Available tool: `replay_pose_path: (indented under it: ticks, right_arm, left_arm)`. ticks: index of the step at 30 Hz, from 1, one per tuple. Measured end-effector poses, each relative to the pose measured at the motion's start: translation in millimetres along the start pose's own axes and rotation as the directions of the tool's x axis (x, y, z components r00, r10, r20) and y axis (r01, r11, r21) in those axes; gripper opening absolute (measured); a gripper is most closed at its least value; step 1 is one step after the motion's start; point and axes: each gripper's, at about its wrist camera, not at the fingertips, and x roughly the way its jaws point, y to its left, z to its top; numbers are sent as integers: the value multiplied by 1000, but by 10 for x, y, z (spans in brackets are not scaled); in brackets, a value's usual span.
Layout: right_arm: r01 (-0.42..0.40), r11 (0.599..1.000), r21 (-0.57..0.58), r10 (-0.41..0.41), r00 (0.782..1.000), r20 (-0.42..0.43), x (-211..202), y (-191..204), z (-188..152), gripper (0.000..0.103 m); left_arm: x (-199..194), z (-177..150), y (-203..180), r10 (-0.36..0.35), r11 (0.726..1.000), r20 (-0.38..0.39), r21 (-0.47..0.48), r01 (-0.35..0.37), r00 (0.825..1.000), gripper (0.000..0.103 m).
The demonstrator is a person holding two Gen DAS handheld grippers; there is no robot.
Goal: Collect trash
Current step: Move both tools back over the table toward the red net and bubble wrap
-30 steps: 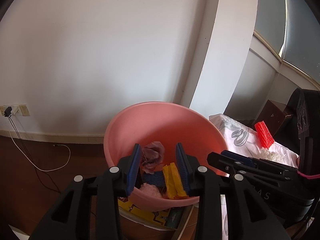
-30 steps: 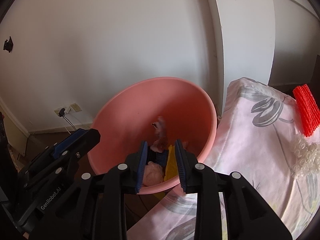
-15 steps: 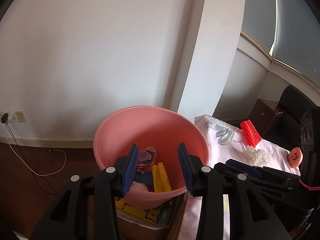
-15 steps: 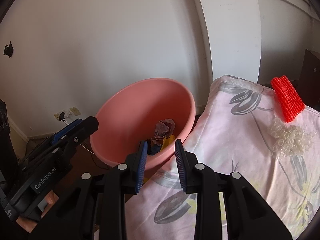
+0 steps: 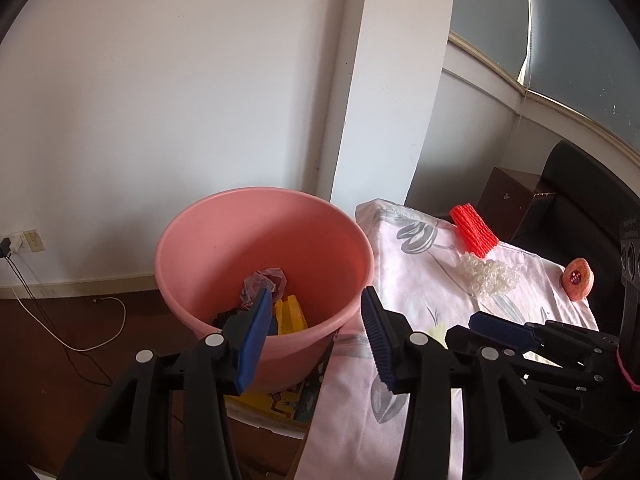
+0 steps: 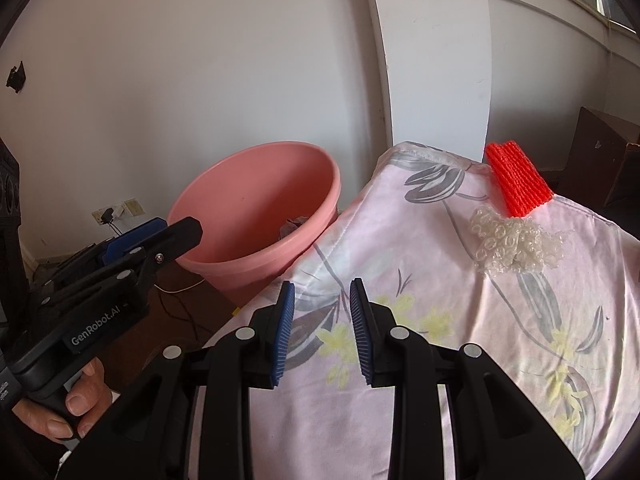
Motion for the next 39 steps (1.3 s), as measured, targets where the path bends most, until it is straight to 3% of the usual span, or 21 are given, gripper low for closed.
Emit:
replay_pose_path:
  ticks: [7, 15, 18, 29, 34, 39]
  right_arm:
    - [25, 999, -25, -26, 999, -30, -105, -119, -207, 29]
    - [46, 998, 47, -45, 999, -31, -246, -498, -355, 30]
    - [63, 995, 76, -62, 998, -21, -319, -655, -354, 39]
    - [157, 970, 184, -165, 986, 28, -561, -1364, -222, 40]
    - [165, 956, 241, -185, 981, 61, -641, -1654, -103, 40]
    - [166, 946, 279, -200, 975, 99, -640, -1870, 37, 40]
  left_arm:
    - [-25, -136, -159, -24, 999, -28, 23, 24, 999, 47]
    - [20, -127, -418, -77, 993, -42, 82, 80, 996, 47]
    - [87, -97, -522, -118, 988, -53, 97, 122, 992, 51]
    - [449, 156, -1066, -270, 947, -97, 152, 283, 958, 52]
    - [745, 254, -1393, -327, 925, -161, 149, 350, 931, 54]
    - [1163, 262, -1654, -322, 932, -212, 102, 349, 923, 55]
